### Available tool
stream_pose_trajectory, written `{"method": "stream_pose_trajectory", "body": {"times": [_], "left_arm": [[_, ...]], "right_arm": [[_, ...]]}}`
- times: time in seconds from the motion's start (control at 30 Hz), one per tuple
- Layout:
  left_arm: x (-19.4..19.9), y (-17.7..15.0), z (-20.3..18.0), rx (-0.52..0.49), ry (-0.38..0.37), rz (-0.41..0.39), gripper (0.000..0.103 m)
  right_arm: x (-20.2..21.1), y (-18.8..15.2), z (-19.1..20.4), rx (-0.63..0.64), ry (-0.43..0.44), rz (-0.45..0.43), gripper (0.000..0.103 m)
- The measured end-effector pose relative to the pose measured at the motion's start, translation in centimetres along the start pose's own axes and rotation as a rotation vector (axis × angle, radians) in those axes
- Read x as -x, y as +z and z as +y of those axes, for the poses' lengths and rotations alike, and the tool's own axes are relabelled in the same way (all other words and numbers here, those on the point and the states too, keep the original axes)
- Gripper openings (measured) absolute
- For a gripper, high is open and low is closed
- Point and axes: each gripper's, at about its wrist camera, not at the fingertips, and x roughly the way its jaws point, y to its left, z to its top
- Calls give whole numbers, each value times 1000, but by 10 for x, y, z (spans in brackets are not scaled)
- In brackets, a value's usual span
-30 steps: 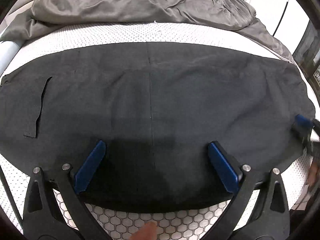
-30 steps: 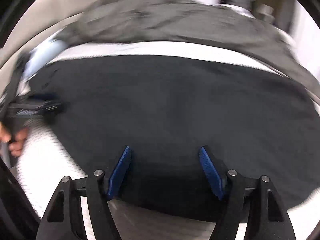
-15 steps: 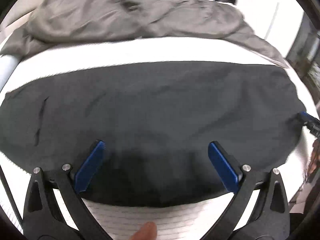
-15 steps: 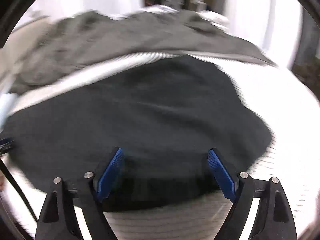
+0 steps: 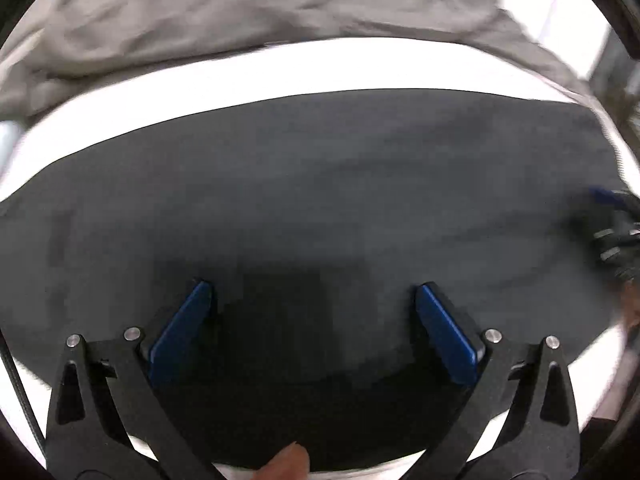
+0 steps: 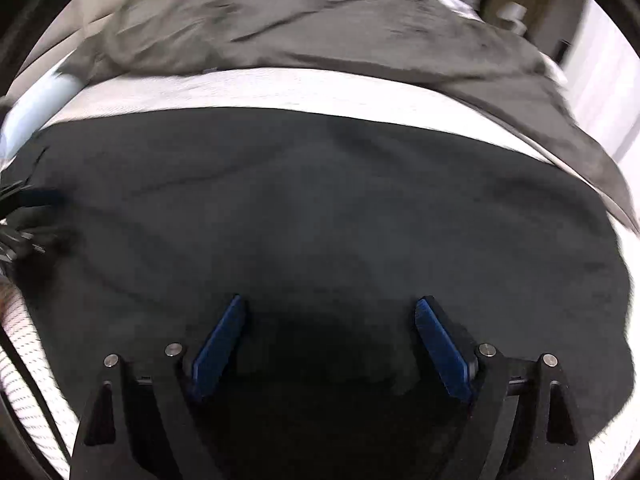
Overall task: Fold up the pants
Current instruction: 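Smooth the black pants flat with both tools held open above the fabric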
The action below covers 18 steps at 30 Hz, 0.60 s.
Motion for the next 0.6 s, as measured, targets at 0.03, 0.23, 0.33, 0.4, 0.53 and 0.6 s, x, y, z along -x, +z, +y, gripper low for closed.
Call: {"method": "stream_pose_trajectory", "body": {"times": [0.03,0.23,0.33,0.4,0.53,0.6], "left_arm": [[1,-5,30,54,15,-4,102],[28,-29,139,292,-152,-90,95],[33,-30,138,307,-136,-93,96],[35,-28,118,271,-60,-78,101],[42,-23,72,205,-52,-82,102],[35,-14,43,150,-67,-74,102]], "right_arm": [[1,-3,-14,-24,-35,-3,89],[20,-39,-111,-226,-187,8,92],[25,-37,-119,-247,-138,-5,92],[28,-33,-109,-250,-161,0,92],[39,-9,-66,-203,37,-76,92],[38,10,-34,-109,102,-83,92]]}}
